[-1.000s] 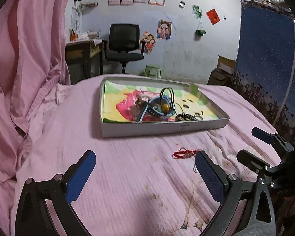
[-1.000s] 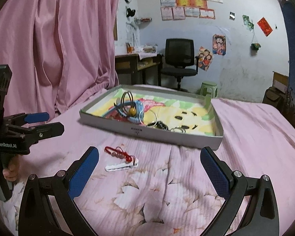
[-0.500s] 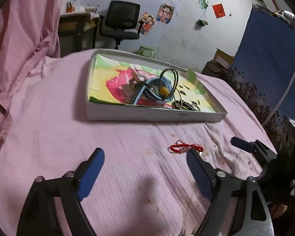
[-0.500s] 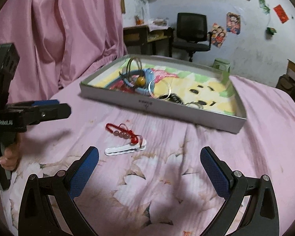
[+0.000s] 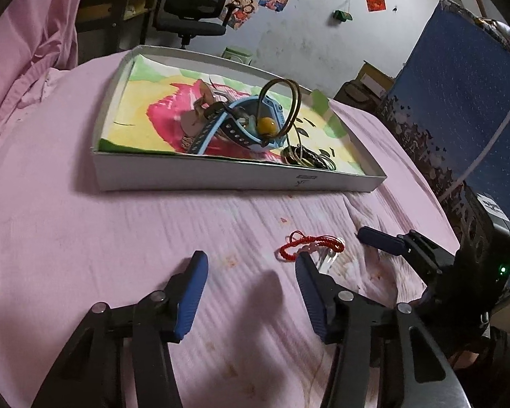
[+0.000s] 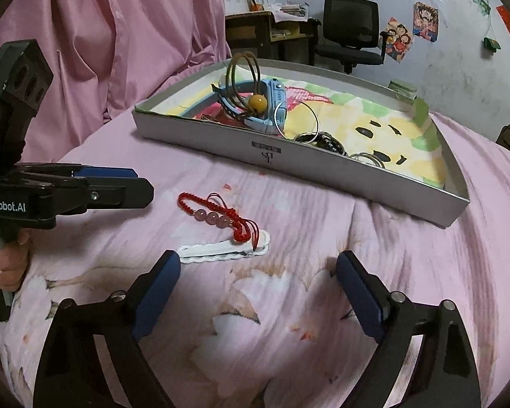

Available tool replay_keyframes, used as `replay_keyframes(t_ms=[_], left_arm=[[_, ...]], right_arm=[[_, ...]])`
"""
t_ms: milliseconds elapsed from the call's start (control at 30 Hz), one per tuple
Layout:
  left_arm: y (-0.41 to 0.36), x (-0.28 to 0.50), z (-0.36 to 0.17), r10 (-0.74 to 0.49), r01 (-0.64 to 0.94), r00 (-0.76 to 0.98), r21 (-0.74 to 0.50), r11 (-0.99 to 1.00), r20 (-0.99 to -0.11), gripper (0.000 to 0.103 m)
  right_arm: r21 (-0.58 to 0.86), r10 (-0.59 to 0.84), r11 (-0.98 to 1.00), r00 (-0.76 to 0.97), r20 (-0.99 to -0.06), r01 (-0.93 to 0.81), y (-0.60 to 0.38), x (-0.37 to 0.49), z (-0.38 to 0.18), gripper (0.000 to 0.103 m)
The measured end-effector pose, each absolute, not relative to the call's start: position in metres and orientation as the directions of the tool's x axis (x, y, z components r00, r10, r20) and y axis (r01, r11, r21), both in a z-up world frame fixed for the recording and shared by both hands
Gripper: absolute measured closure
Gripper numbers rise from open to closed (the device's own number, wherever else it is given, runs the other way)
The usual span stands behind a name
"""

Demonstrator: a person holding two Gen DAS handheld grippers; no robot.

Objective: Organize jewelry
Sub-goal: 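Withdraw both open tools and move them toward the red bead string, then grasp the red bead string with the left tool while the right tool grasps the white plastic clip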

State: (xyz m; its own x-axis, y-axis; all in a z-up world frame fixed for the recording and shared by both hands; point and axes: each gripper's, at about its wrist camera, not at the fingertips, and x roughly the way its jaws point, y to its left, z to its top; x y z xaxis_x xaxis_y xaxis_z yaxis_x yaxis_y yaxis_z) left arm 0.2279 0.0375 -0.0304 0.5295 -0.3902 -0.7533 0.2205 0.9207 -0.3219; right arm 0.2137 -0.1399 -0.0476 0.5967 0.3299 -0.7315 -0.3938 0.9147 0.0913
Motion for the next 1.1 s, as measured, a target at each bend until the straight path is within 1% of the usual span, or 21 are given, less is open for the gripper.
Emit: replay_keyframes(t_ms=[100,200,300,367,433,600,667,733,767,933,1100], left_arm=[[0.032,0.231,-0.032,-0.401,0.232,0.52,-0.326,0.916,-0.754,0.054],[0.027,0.235,-0.033,-0.409,0.247,0.505,-0.327,0.912,-0.76,0.059],[0.021,0.238,-0.036,-0.419,0.263,0.489,-0.329,0.907,-0.765,0.065],[0.018,0.24,-0.038,-0.429,0.268,0.477,-0.338,0.902,-0.767,0.071],[0.017,0.243,-0.04,-0.437,0.267,0.468,-0.349,0.898,-0.768,0.075],[0.012,0.248,-0.043,-0.468,0.284,0.441,-0.375,0.882,-0.766,0.079],[0.01,0.25,-0.045,-0.478,0.292,0.424,-0.384,0.876,-0.769,0.089],[0.007,0.252,-0.048,-0.482,0.292,0.415,-0.389,0.874,-0.771,0.093],[0.006,0.252,-0.049,-0.486,0.291,0.416,-0.394,0.872,-0.769,0.095],[0.009,0.253,-0.051,-0.493,0.273,0.428,-0.412,0.87,-0.757,0.097],[0.013,0.251,-0.048,-0.467,0.248,0.464,-0.395,0.885,-0.753,0.098]], right_arm=[[0.091,0.321,0.918,0.591,-0.74,-0.386,-0.139,0.219,-0.05,0.021],[0.103,0.326,0.919,0.585,-0.742,-0.38,-0.142,0.222,-0.052,0.021],[0.114,0.327,0.922,0.583,-0.744,-0.371,-0.145,0.225,-0.054,0.024],[0.121,0.329,0.922,0.581,-0.744,-0.367,-0.147,0.228,-0.055,0.026],[0.127,0.332,0.922,0.58,-0.744,-0.365,-0.148,0.228,-0.056,0.026],[0.13,0.334,0.922,0.577,-0.745,-0.366,-0.149,0.23,-0.057,0.027],[0.13,0.335,0.921,0.577,-0.745,-0.366,-0.149,0.23,-0.057,0.027],[0.134,0.339,0.92,0.575,-0.745,-0.369,-0.149,0.231,-0.058,0.028],[0.135,0.34,0.92,0.574,-0.745,-0.369,-0.149,0.231,-0.059,0.031],[0.148,0.351,0.916,0.567,-0.745,-0.373,-0.15,0.234,-0.06,0.034],[0.153,0.358,0.913,0.562,-0.745,-0.378,-0.149,0.238,-0.06,0.037]])
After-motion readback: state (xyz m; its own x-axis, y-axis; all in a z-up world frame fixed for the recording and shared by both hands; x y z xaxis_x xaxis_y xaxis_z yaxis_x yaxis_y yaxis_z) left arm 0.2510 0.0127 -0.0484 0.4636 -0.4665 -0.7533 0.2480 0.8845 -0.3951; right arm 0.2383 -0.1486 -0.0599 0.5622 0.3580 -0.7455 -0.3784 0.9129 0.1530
